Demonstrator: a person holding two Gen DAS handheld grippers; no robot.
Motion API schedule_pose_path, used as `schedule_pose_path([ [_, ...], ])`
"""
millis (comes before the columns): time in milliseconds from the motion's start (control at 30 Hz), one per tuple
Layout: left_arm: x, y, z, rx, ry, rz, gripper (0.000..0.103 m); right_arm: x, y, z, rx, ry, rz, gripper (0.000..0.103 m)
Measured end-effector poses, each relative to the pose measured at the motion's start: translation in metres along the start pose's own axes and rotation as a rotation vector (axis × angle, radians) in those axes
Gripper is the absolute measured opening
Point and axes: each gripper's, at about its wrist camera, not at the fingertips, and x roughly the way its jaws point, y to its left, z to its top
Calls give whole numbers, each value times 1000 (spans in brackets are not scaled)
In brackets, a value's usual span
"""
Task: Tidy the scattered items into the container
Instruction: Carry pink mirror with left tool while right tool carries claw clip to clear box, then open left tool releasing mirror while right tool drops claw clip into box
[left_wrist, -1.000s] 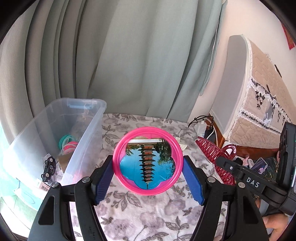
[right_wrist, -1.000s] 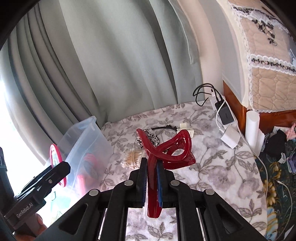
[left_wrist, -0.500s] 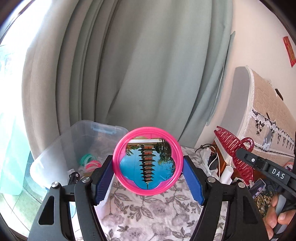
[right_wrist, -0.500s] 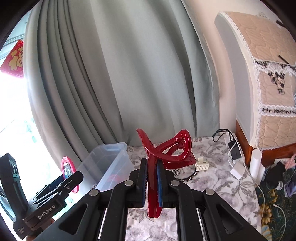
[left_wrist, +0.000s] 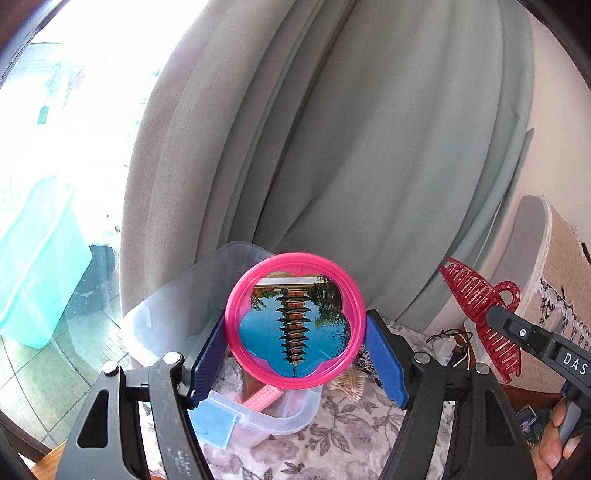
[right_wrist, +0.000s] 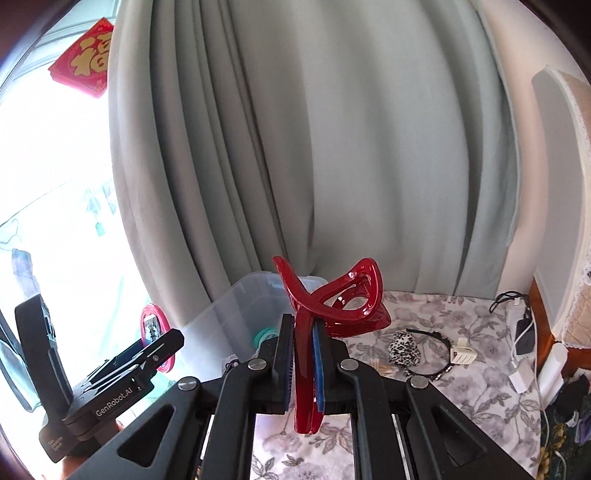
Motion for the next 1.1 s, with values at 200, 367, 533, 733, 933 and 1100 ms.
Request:
schedule_pose_path([
  [200,14,32,-2,-53,19,26,74,50,26,-5,-57,96,35,10],
  [367,28,52,-3,-81,34,41,74,82,44,-9,-85,153,59,10],
  [533,39,67,-5,-83,44,42,74,110,56,-20,-109,203,81,10],
  [733,48,73,-4,-68,39,46,74,132,68,-27,-138,235,92,10],
  [933,52,70,-10,-69,58,46,74,152,73,-29,-149,262,114,10],
  [1100,63,69,3,-72,83,46,74,165,71,-35,-147,294,119,10],
])
